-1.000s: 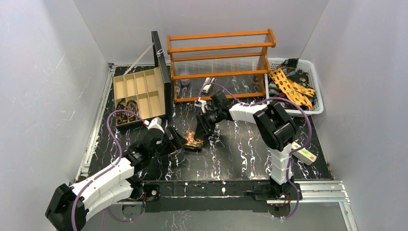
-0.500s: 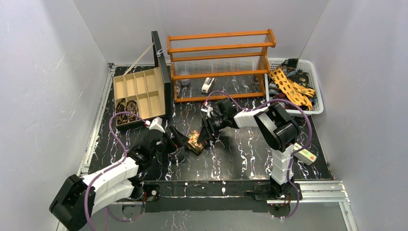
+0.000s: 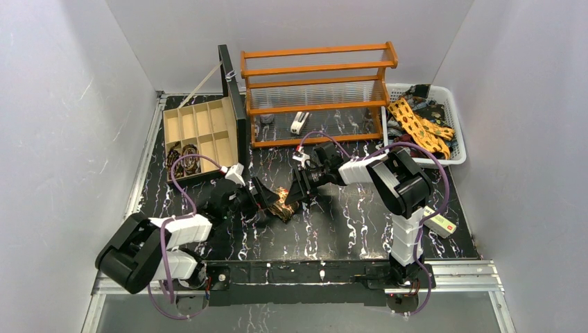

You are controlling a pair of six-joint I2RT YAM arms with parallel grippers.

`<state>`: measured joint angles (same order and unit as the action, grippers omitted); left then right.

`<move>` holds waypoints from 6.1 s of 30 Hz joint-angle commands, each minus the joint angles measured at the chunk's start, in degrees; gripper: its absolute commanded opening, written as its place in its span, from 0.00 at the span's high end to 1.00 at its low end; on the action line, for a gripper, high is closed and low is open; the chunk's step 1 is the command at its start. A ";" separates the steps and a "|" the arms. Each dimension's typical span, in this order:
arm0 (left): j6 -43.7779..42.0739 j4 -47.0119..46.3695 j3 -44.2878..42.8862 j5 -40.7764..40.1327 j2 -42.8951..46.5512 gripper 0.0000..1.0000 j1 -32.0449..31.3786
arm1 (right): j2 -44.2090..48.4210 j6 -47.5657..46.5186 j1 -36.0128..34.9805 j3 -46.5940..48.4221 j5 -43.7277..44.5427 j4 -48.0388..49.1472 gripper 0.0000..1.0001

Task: Roll the ties
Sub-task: Roll the tie at the center of the board, then pick up the tie at the center of the board, then place the tie in the storage box.

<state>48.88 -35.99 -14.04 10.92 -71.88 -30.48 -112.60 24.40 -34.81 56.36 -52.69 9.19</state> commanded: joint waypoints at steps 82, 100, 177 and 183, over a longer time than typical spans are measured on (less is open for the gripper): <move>25.46 -20.98 5.13 -10.92 -16.89 0.52 -9.91 | 1.97 9.53 1.85 -4.35 -4.34 10.06 0.59; 25.09 -20.97 4.31 -10.92 -16.51 0.47 -9.95 | -1.11 13.39 0.27 -4.84 -8.27 16.21 0.59; -33.32 85.14 -76.85 -20.31 -27.19 0.94 28.33 | 27.37 5.40 5.80 -12.28 9.51 -6.39 0.33; -34.59 88.10 -83.08 -23.22 -34.62 0.94 28.88 | 27.13 4.20 5.81 -12.06 8.85 -7.28 0.33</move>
<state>16.25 48.21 -93.19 -9.37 -104.88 -2.28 -87.24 30.48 -28.95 43.35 -42.22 2.85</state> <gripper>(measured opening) 0.301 0.674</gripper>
